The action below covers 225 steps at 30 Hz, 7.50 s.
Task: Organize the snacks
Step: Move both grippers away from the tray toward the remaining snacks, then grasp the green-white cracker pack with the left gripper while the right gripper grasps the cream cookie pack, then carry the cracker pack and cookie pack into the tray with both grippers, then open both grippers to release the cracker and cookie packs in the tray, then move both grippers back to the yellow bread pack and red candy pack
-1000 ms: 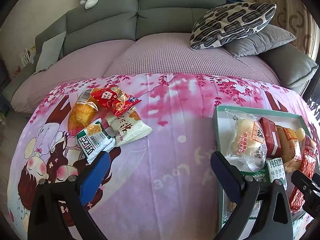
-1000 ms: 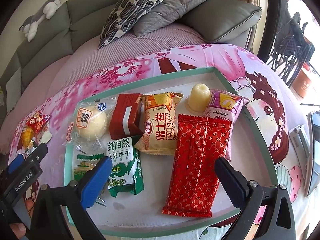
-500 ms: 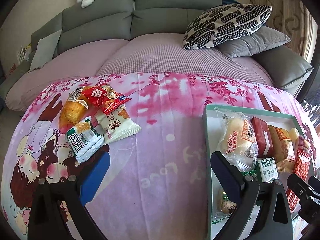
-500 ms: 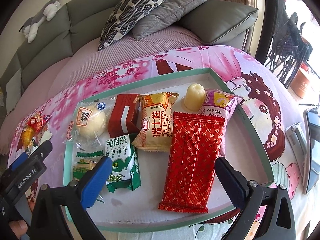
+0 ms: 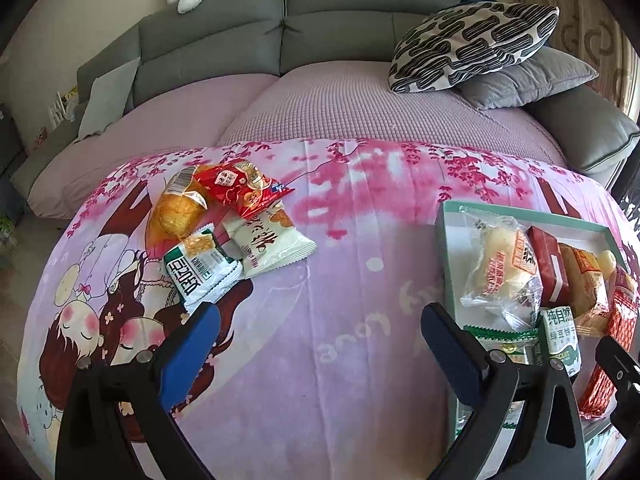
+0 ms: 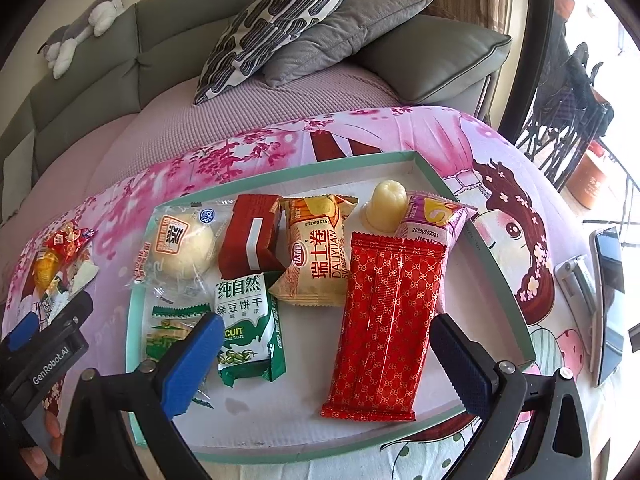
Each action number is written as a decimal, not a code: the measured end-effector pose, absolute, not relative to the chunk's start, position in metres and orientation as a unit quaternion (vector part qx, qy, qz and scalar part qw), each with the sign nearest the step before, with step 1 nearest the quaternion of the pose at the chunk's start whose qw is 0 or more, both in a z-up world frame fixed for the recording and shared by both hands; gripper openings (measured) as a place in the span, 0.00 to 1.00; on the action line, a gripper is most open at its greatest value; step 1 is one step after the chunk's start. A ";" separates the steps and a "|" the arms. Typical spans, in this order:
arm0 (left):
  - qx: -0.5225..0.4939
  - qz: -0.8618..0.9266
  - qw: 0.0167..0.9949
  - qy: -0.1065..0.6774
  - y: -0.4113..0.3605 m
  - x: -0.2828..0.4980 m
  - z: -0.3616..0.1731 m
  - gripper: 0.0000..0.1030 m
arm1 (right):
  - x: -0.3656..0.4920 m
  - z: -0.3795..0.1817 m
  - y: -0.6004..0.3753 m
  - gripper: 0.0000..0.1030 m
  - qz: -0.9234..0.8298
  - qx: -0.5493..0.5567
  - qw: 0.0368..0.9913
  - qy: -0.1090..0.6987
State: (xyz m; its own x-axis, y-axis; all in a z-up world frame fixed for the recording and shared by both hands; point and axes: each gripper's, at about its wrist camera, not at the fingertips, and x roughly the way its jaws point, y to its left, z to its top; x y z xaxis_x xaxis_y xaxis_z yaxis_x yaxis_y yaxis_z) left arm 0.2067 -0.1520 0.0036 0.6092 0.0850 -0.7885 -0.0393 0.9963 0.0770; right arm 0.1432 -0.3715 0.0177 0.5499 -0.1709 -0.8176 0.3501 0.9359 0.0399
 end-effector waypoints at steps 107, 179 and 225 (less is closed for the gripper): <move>-0.126 0.084 0.847 0.510 0.005 0.266 -0.039 0.52 | 0.262 -0.035 -0.180 0.54 0.125 0.014 0.824 0.552; 0.038 -0.161 0.864 0.475 -0.256 0.203 0.010 0.51 | 0.155 0.016 -0.408 0.54 -0.107 0.224 0.865 0.436; 0.013 -0.021 0.893 0.449 -0.182 0.219 0.021 0.83 | 0.160 0.004 -0.397 0.86 -0.148 0.164 0.851 0.476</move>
State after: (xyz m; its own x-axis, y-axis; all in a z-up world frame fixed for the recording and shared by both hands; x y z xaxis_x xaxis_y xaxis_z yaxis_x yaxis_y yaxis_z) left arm 0.2191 -0.1820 0.0209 0.5954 -0.0257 -0.8030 0.0485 0.9988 0.0040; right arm 0.1603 -0.3970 0.0040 0.5019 -0.0962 -0.8596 0.4090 0.9021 0.1378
